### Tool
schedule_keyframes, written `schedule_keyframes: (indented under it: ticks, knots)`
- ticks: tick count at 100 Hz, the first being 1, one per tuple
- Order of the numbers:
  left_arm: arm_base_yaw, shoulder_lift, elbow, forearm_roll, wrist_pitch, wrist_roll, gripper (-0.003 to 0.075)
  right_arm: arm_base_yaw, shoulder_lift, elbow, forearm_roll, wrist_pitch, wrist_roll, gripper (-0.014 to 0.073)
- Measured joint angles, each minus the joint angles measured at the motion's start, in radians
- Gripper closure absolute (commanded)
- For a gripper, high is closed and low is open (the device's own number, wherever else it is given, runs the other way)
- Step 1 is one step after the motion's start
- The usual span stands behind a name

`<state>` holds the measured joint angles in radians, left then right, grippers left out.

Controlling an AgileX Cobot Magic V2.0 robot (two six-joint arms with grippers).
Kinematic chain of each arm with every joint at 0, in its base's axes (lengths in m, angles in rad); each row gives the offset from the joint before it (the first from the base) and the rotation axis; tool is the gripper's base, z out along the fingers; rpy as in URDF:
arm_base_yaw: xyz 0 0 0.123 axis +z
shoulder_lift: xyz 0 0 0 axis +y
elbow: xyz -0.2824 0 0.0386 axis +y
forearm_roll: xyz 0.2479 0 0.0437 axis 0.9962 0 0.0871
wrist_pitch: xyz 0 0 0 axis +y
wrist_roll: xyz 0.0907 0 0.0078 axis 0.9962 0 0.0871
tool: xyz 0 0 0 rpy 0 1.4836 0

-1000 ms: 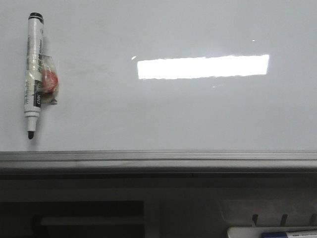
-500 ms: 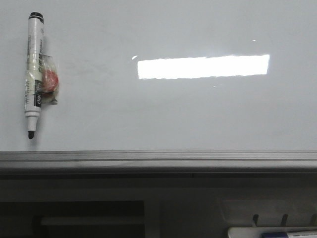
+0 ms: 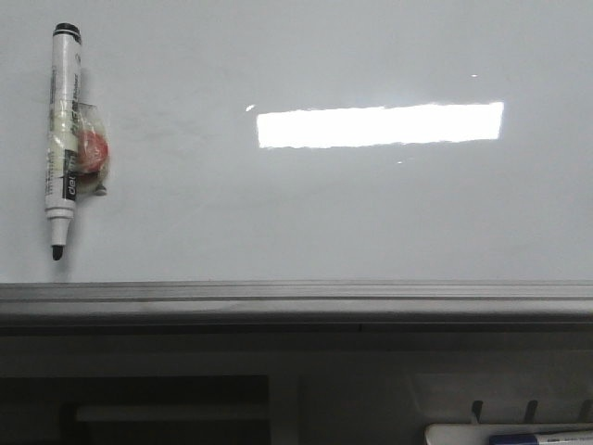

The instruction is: Write number 3 on whiteboard

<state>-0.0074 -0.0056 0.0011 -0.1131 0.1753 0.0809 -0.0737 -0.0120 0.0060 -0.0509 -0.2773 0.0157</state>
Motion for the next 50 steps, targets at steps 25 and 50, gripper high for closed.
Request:
schedule_keyframes:
  ticks: [25, 50]
  knots:
    - [0.000, 0.000, 0.000, -0.060, -0.042, 0.000, 0.0741, 0.000, 0.000, 0.000, 0.022, 0.144, 0.000, 0.0641]
    - [0.000, 0.017, -0.034, -0.077, -0.002, 0.000, 0.0741, 0.000, 0.058, -0.157, 0.036, 0.594, 0.000, 0.0641]
